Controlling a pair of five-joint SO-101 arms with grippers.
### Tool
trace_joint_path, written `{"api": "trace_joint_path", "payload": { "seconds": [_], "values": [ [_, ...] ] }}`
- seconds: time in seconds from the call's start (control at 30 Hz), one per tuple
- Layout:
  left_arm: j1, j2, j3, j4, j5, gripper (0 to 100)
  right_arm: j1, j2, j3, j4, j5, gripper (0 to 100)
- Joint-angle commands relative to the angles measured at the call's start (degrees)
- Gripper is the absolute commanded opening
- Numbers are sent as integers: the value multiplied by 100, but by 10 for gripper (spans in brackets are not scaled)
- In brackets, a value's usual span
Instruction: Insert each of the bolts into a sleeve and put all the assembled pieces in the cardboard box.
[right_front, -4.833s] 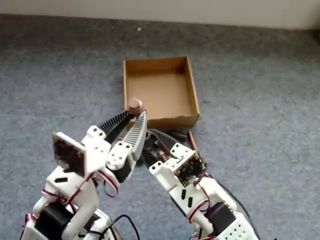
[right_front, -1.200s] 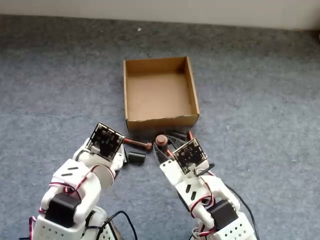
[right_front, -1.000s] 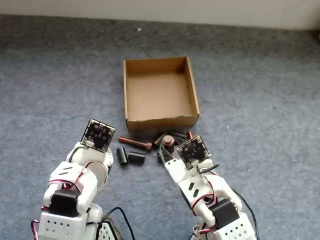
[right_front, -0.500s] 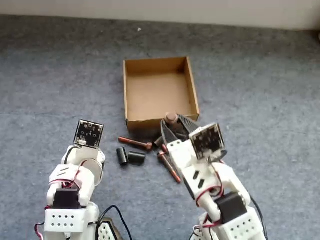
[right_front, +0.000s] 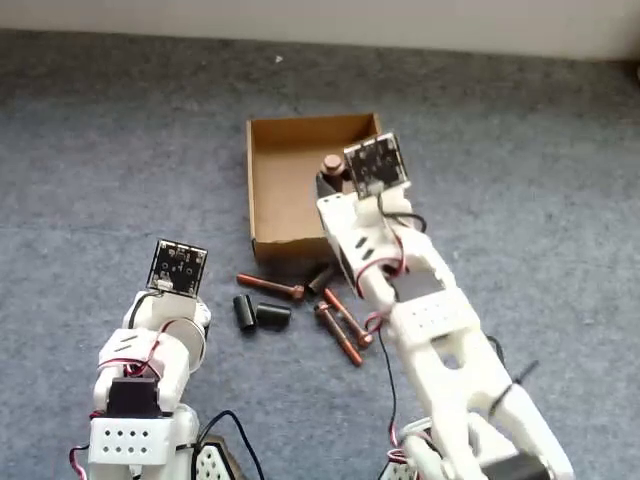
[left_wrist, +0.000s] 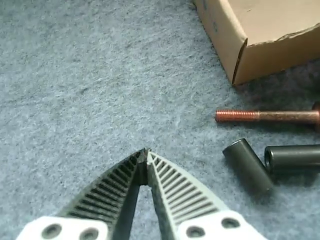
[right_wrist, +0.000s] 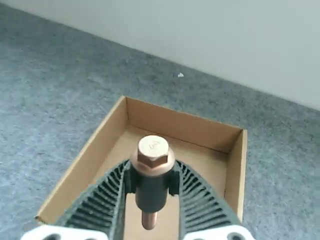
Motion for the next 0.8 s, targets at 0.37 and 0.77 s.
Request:
{"api": "trace_joint_path", "payload": {
  "seconds": [0.37,0.77],
  "values": [
    [-48,-48,-13,-132,-79,5,321,3073,-2273,127,-62,6],
    [-48,-48,-13,-132,-79,6,303,3160,-4330,3477,-958,208]
  ]
}}
